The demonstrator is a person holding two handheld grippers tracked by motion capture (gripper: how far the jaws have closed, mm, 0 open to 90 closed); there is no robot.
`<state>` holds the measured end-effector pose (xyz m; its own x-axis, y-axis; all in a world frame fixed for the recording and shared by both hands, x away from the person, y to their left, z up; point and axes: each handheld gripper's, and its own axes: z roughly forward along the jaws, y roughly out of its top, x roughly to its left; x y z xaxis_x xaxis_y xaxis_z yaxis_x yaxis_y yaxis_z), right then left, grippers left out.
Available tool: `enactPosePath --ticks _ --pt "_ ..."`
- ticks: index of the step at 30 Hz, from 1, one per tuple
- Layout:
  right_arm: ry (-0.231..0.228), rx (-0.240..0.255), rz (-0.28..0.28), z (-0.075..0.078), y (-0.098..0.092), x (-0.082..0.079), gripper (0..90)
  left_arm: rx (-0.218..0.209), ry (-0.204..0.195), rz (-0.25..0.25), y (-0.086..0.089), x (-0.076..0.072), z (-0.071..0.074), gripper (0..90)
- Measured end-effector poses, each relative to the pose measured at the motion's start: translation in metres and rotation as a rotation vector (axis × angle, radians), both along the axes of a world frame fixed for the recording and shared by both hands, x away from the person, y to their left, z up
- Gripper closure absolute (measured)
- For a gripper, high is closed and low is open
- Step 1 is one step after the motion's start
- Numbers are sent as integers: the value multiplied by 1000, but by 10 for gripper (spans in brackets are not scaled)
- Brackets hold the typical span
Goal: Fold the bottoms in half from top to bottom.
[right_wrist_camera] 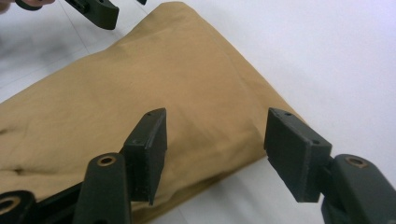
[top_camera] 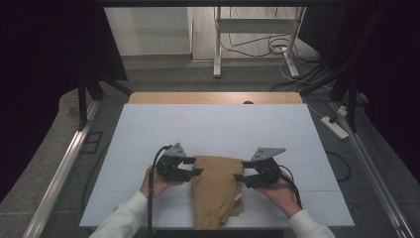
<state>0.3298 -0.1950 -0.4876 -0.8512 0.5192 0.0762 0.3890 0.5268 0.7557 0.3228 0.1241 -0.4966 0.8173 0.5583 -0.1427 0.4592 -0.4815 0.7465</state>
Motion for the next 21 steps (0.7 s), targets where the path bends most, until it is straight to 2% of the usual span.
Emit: enactPosePath --ticks 11,15,19,21 --pt "64 -61 13 -11 21 20 324 33 22 38 7 6 -7 365" --pt "70 -120 23 -19 27 20 326 43 28 46 9 7 -9 361" --pt "88 -148 38 -25 31 20 449 47 34 54 11 8 -10 358" --pt "66 -156 32 -24 31 19 581 46 33 55 11 8 -10 357"
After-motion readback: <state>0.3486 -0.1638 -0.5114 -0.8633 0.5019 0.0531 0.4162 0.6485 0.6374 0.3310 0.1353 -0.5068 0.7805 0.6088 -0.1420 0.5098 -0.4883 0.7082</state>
